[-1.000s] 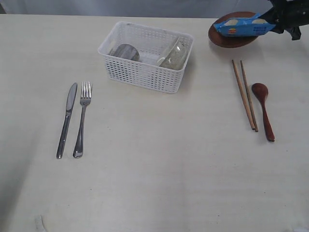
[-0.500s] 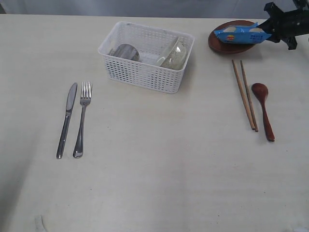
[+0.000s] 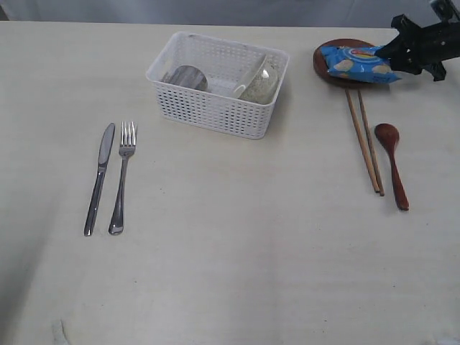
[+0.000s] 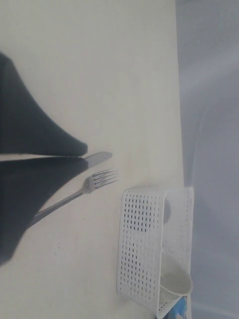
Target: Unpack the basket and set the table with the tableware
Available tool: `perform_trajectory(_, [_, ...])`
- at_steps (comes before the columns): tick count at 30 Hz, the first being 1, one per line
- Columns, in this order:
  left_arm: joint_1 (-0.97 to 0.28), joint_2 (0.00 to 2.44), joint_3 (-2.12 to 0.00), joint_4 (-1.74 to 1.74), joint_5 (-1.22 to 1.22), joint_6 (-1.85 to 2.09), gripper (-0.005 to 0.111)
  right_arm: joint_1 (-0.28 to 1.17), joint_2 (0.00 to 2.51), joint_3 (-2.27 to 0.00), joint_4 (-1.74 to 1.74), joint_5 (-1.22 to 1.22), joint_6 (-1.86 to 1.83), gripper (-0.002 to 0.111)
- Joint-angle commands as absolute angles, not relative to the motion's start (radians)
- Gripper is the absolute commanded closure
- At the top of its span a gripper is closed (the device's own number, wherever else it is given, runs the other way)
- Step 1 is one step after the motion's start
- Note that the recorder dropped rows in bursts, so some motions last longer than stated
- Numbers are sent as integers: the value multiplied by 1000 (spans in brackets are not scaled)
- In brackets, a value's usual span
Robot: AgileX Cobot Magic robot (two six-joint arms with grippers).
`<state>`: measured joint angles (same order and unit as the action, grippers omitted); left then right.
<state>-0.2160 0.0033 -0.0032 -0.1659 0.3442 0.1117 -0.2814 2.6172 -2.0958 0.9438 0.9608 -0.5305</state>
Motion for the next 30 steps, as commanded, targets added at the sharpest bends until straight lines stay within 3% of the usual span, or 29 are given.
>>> perform_trajectory(1, [-222,0,0,-165,342,112,107,-283,2616,-2103,944,953,-545,68])
perform_trajectory(15, [-222,0,0,-165,342,112,107,-334,2558,-2315,991,1169,-546,68])
perform_trajectory(19, [-222,0,0,-165,342,112,107,-334,2539,-2315,910,1221,-500,83])
perform_trajectory(23, [-222,0,0,-165,342,112,107,-332,2499,-2313,718,1221,-374,107])
perform_trajectory(30, [-222,0,0,-165,342,112,107,-297,2410,-2227,626,1221,-314,109])
